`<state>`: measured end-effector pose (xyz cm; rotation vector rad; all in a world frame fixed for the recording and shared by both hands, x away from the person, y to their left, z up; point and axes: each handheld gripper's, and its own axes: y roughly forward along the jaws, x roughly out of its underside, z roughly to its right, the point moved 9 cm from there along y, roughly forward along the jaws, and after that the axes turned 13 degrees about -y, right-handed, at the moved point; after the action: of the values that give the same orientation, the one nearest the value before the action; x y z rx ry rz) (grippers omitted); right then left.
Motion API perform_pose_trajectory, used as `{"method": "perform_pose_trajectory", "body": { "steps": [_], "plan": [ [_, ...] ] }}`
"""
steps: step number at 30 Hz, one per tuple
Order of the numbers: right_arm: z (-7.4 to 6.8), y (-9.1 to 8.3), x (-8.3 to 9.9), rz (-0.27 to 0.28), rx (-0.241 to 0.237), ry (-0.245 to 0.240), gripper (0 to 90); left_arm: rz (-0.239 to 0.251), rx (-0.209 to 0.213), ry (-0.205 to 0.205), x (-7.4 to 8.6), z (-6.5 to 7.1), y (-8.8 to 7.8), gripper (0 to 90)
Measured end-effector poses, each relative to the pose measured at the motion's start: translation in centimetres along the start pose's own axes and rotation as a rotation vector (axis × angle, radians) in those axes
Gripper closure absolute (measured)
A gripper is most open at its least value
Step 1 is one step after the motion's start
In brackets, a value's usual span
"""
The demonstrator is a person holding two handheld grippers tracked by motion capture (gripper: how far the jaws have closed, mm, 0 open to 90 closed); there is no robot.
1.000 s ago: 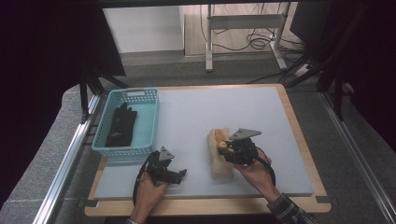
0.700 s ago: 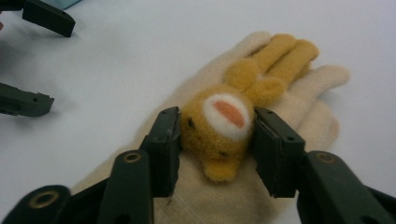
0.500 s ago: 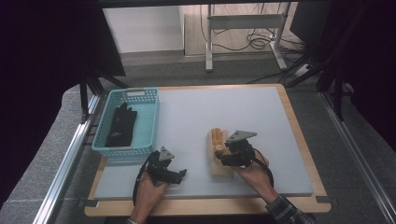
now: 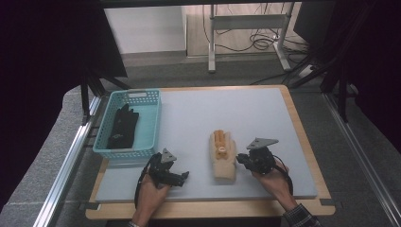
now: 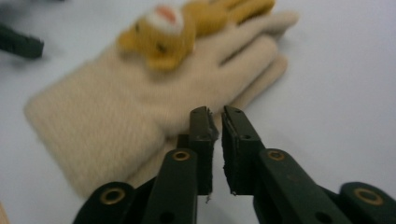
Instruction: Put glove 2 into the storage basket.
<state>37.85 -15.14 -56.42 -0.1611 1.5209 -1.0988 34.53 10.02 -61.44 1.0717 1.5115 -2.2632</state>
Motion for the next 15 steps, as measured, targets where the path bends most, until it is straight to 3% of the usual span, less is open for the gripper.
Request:
{"method": "perform_pose_trajectory", "body": {
  "steps": [5,11,15],
  "plan": [
    [-1.0,0.5,1.3,-0.003,-0.045,-0.011,85.6,0.0,0.0,0.0,0.0,0.0,0.0,2.1],
    [-2.2,1.4,1.8,-0.011,-0.065,-0.04,85.8,0.0,0.0,0.0,0.0,0.0,0.0,2.1],
    [-2.9,1.6,1.5,0.004,-0.087,-0.031,85.8,0.0,0.0,0.001,0.0,0.0,0.0,2.1]
  ]
}}
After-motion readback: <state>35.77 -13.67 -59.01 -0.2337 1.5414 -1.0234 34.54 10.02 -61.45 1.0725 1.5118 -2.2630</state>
